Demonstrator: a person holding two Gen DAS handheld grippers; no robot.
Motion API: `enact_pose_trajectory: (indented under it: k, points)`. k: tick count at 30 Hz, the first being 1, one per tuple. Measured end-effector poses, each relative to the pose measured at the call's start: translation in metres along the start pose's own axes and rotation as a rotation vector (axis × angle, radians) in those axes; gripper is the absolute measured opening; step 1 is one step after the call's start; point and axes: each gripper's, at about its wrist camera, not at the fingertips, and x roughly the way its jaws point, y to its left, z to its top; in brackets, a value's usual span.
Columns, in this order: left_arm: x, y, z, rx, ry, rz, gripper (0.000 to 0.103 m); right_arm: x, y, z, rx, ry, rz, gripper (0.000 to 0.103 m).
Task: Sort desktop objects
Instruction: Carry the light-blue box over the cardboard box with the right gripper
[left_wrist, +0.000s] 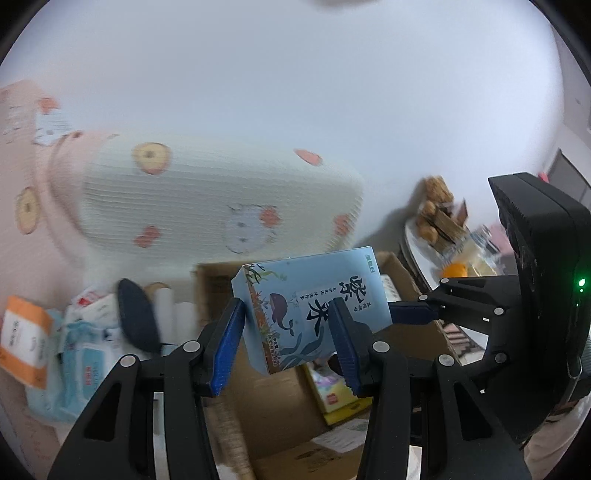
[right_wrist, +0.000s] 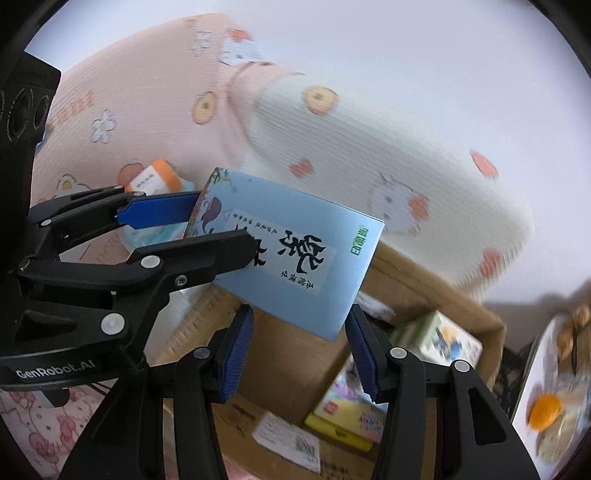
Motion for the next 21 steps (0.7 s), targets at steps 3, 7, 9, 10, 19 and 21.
enact_pose_trajectory:
  k: [3, 7, 9, 10, 19, 21]
  points:
    - [0.018, -0.014, -0.003, 0.004, 0.048, -0.039, 0.05, 0.002, -0.017, -0.015, 0.045, 0.032, -0.027, 0.049]
    - [0.042, -0.025, -0.006, 0.006, 0.111, -0.074, 0.05, 0.007, -0.036, -0.03, 0.109, 0.057, -0.033, 0.049]
    - [0.052, -0.029, -0.008, 0.009, 0.142, -0.087, 0.05, 0.012, -0.042, -0.034, 0.132, 0.071, -0.03, 0.049]
    - [0.058, -0.03, -0.008, 0.012, 0.155, -0.093, 0.05, 0.016, -0.046, -0.037, 0.143, 0.082, -0.03, 0.049]
    - [0.111, -0.029, -0.008, -0.021, 0.329, -0.198, 0.05, 0.044, -0.068, -0.054, 0.251, 0.225, -0.043, 0.049]
    - [0.125, -0.03, -0.009, -0.037, 0.369, -0.227, 0.05, 0.049, -0.075, -0.058, 0.291, 0.272, -0.046, 0.049]
